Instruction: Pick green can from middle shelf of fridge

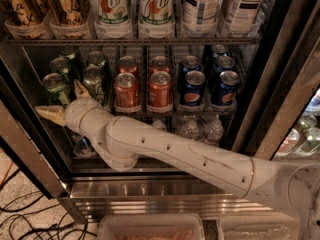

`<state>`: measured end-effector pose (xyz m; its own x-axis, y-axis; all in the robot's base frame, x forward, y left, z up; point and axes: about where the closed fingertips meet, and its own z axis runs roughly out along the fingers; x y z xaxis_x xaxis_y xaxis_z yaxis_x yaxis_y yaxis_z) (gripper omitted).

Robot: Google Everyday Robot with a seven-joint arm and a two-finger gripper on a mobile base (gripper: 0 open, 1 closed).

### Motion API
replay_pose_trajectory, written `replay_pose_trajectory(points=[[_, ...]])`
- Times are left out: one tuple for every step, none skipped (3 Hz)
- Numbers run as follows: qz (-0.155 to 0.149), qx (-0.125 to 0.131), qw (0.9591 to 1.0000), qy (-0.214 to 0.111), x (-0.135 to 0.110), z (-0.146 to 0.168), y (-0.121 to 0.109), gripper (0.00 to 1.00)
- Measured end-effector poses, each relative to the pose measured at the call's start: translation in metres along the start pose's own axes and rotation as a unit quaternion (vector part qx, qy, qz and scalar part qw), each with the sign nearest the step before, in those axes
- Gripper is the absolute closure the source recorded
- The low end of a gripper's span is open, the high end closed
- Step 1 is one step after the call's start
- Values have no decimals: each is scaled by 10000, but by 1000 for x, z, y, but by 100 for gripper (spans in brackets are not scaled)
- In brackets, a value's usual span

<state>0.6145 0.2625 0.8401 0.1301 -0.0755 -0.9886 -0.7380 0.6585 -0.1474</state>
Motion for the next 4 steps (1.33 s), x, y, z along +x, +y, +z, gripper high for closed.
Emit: replay_pose_trajectory(points=[[13,-40,10000,10,2,9,-2,23],[37,-107,9999,19,4,18,-2,25],[36,-118,9999,12,4,25,-3,38],[36,-118,9999,12,4,25,-3,57]])
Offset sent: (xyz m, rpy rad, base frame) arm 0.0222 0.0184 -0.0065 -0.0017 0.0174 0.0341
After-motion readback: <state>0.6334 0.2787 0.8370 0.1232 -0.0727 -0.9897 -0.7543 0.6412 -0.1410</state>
